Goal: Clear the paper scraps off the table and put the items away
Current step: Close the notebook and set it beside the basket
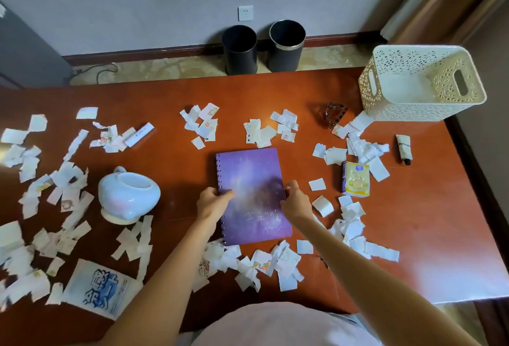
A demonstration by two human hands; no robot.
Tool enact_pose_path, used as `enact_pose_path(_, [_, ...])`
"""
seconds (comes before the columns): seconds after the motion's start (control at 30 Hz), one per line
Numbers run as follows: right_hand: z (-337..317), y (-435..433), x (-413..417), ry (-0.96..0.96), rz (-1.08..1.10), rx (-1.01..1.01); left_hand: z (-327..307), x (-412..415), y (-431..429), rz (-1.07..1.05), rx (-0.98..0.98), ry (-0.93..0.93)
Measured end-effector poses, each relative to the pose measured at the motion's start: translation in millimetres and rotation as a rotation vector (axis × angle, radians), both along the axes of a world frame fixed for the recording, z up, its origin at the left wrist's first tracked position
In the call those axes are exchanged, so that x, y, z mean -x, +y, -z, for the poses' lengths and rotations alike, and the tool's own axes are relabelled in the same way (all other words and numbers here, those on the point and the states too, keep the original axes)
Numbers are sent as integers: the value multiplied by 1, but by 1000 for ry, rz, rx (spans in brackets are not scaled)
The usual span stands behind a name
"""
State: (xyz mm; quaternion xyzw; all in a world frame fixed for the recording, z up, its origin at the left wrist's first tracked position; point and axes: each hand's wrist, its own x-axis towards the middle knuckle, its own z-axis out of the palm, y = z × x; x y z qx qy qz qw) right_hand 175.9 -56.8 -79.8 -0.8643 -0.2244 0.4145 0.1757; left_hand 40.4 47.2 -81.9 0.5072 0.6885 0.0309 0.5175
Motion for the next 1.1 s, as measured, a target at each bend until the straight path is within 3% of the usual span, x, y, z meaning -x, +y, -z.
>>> enact_pose_path(0.2, [-4, 4, 11, 108, 53, -12, -21, 9, 1, -64, 63, -302])
enact_pose_path(0.43, [-29, -7, 18, 251, 201, -148, -43, 12, 1, -17, 26, -444])
enact_pose_path(0.63, [-56, -42, -6, 204, 484, -361, -62, -17, -26, 75, -37, -544])
enact_pose_path(0.8, [-58, -89, -41, 152, 783, -426, -64, -63, -74, 225, -63, -520])
enact_pose_path(1.1, [-41, -190, -145, 32, 1030, -429, -44, -181, -158, 492, 12, -425])
